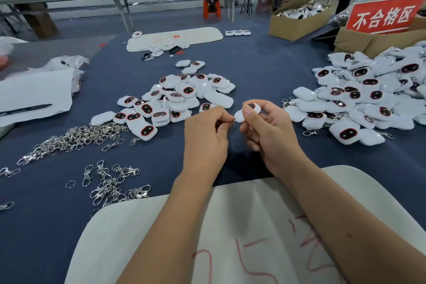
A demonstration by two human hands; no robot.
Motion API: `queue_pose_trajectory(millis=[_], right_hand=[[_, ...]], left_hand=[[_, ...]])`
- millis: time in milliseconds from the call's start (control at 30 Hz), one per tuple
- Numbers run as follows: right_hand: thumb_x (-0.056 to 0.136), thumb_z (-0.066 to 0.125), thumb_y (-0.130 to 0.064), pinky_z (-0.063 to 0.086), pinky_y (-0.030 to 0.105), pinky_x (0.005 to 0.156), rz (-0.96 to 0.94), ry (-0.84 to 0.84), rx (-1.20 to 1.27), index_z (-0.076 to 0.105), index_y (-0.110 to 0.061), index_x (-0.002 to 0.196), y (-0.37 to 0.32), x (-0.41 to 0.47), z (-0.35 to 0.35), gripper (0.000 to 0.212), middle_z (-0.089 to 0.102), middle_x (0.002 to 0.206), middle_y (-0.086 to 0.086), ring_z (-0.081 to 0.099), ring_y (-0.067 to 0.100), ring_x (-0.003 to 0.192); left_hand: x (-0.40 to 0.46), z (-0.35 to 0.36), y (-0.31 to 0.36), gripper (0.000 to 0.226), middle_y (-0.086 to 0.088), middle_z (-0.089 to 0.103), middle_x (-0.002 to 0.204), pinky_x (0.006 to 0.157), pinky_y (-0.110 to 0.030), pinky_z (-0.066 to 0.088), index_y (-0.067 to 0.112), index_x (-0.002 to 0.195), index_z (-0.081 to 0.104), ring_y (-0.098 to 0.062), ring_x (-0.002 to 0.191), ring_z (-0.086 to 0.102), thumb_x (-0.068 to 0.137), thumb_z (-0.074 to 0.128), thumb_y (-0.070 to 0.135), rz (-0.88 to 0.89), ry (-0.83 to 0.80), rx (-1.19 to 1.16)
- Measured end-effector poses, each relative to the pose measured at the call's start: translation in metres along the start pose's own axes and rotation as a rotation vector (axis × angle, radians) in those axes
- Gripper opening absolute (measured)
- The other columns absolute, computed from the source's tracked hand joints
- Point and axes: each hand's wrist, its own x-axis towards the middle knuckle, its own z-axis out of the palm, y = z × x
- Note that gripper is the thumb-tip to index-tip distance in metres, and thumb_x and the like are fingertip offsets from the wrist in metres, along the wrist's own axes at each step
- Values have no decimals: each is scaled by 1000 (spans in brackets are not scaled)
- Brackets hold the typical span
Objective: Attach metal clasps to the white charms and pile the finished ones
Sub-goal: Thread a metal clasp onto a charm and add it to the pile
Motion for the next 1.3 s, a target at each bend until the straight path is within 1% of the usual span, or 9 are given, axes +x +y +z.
queue_pose_trajectory(millis=[100, 400, 733, 833, 900, 1033, 1100, 1233, 1300], right_hand=[[105, 63, -19, 35, 21, 39, -3, 11, -3, 63, -12, 111, 0, 0, 1, 9, 65, 68, 5, 39, 8, 43], [107, 57, -16, 33, 22, 39, 2, 80, 70, 63, -9, 118, -4, 1, 3, 14, 60, 64, 3, 36, 10, 44], [105, 60, -32, 34, 22, 40, -64, 313, 46, 66, -20, 113, -5, 3, 2, 16, 55, 58, -1, 41, 9, 43], [106, 59, -29, 47, 28, 51, -172, 502, -31, 61, -21, 127, -7, 5, -4, 23, 64, 64, 4, 54, 11, 53], [104, 61, -24, 57, 38, 65, -247, 608, -94, 47, -26, 150, -10, 5, -8, 48, 73, 82, 10, 62, 14, 66], [99, 64, -10, 59, 29, 68, -254, 643, -152, 5, -39, 165, -12, 2, -15, 93, 74, 92, -13, 61, 7, 60], [99, 59, -8, 62, 31, 74, -247, 653, -265, 0, -43, 164, -11, 0, -13, 94, 68, 115, -2, 70, 8, 60], [100, 45, 4, 56, 13, 77, -263, 587, -354, -1, -36, 166, -7, 1, -6, 90, 70, 103, -18, 77, 13, 77], [100, 41, 7, 50, 4, 74, -211, 566, -367, -2, -37, 166, -5, 4, -7, 90, 62, 141, 8, 73, 18, 106]], left_hand=[[-2, 2, 2, 18, 12, 72, 79, 76, -30, 56, 17, 85, 75, -9, 78, 68, 89, 70, 0, 5, 26, 17], [0, 6, 5, 15, 0, 77, 78, 79, -34, 62, 18, 85, 74, -17, 73, 75, 87, 77, 4, -283, 92, -345], [3, 27, 21, 12, 1, 76, 79, 79, -34, 60, 17, 91, 76, -15, 75, 73, 88, 76, 6, -273, 10, -327], [14, 46, 34, 13, -3, 78, 85, 86, -38, 61, 12, 93, 76, -18, 83, 75, 90, 70, 0, -265, -27, -349], [22, 60, 45, 18, -4, 78, 91, 88, -38, 61, 8, 99, 76, -16, 88, 75, 92, 64, -3, -235, -55, -389], [26, 67, 50, 19, 10, 74, 95, 81, -12, 50, 14, 101, 75, 0, 86, 67, 90, 66, 2, -87, -33, -185], [22, 58, 43, 20, 10, 72, 96, 83, -15, 47, 17, 98, 74, -4, 90, 64, 88, 65, 3, -43, -7, -20], [20, 23, 17, 27, 1, 66, 112, 96, -32, 43, 21, 106, 72, -24, 110, 55, 87, 59, 8, -74, 49, 430], [21, 7, 6, 33, -4, 58, 129, 100, -33, 36, 23, 122, 67, -30, 120, 44, 90, 59, 16, -124, 20, 633]])
